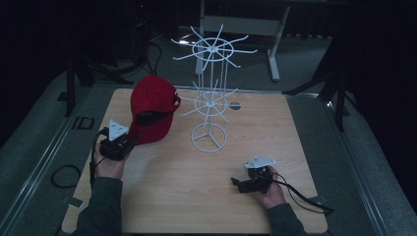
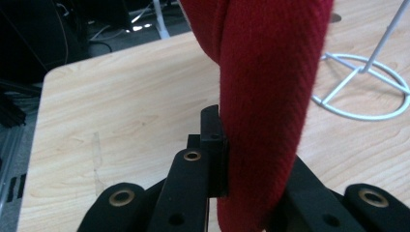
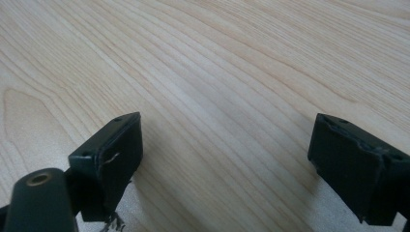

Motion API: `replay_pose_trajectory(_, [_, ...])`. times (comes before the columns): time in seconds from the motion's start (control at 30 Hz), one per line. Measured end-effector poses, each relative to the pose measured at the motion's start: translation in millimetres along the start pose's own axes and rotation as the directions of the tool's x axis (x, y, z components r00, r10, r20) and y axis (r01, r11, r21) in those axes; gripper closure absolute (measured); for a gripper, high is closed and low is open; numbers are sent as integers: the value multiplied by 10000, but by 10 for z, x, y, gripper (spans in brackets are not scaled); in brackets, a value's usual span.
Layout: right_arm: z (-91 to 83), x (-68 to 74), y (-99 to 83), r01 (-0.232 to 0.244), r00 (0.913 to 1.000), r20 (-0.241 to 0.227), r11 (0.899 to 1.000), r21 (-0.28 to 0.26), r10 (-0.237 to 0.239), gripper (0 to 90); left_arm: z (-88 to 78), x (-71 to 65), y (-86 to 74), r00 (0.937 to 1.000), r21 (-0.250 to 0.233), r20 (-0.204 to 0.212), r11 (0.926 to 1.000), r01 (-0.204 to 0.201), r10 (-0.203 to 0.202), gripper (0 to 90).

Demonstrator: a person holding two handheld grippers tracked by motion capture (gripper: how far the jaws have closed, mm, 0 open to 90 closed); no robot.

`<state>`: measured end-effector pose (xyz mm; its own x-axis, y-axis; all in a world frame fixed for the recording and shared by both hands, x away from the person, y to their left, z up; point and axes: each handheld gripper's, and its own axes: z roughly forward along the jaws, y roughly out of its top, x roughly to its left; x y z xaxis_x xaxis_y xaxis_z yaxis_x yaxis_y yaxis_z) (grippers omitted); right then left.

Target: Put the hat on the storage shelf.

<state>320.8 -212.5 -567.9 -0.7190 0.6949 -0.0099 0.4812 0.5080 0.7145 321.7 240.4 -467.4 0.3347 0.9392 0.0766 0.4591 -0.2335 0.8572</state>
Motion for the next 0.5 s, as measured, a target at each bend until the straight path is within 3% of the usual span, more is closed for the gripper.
replay_pose_trajectory(0.5, [0, -3, 0, 39, 10000, 6, 10000, -14, -39, 120, -115, 85, 141, 9996, -497, -38, 9984, 260, -262, 861])
